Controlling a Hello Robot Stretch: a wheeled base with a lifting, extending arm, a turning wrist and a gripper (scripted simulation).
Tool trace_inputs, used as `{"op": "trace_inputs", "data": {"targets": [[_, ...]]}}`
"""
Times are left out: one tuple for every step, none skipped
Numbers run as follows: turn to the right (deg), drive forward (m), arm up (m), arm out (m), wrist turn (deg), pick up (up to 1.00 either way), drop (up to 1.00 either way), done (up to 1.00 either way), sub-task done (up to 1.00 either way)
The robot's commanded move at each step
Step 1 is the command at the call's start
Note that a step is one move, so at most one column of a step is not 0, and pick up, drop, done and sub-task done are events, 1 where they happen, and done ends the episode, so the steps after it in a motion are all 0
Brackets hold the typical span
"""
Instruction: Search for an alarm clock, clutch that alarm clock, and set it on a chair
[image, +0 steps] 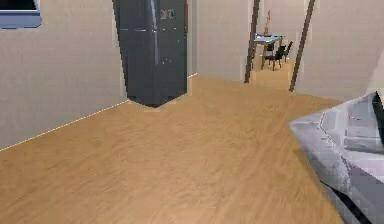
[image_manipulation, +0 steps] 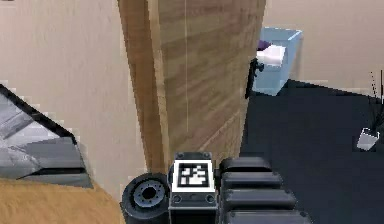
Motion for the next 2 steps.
{"op": "trace_inputs", "data": {"targets": [[0.0,0.25,0.0,0.0,0.0,0.0,0.0,0.0,0.0],[9.0,0.0,0.0,0.0,0.0,0.0,0.0,0.0,0.0]]}}
